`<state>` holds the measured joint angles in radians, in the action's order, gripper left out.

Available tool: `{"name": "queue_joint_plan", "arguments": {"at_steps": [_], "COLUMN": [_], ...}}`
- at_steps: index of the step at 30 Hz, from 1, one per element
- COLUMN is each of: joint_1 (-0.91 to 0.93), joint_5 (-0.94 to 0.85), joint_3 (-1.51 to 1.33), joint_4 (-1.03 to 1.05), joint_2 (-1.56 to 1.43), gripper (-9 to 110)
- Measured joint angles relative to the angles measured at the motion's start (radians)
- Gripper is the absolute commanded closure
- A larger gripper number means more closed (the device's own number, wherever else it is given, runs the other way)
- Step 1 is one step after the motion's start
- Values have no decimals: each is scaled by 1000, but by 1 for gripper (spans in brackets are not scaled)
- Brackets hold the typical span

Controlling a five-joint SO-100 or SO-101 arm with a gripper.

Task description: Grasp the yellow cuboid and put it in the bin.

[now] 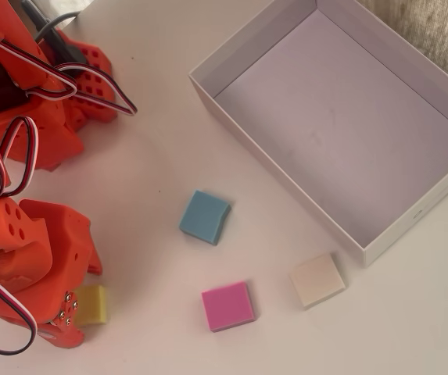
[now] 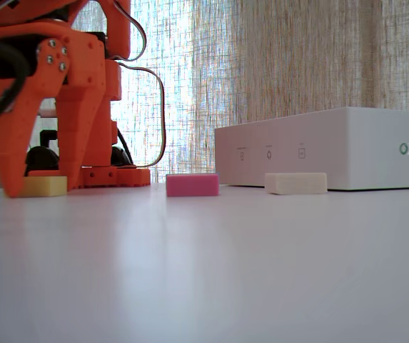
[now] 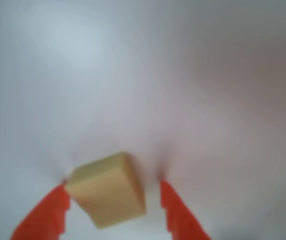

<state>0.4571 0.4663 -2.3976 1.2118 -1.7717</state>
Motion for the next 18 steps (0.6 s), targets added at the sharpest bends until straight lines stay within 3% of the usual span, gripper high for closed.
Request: {"name": "queue_joint_plan", "arguments": {"at_steps": [10,15,18], "joint_1": [6,18,37], "joint_5": [-14,-14,-14], "joint_3": [3,3,3], "joint_4": [-44,-63,-67], "joint_2": [18,18,18], "gripper": [92,110,110]}}
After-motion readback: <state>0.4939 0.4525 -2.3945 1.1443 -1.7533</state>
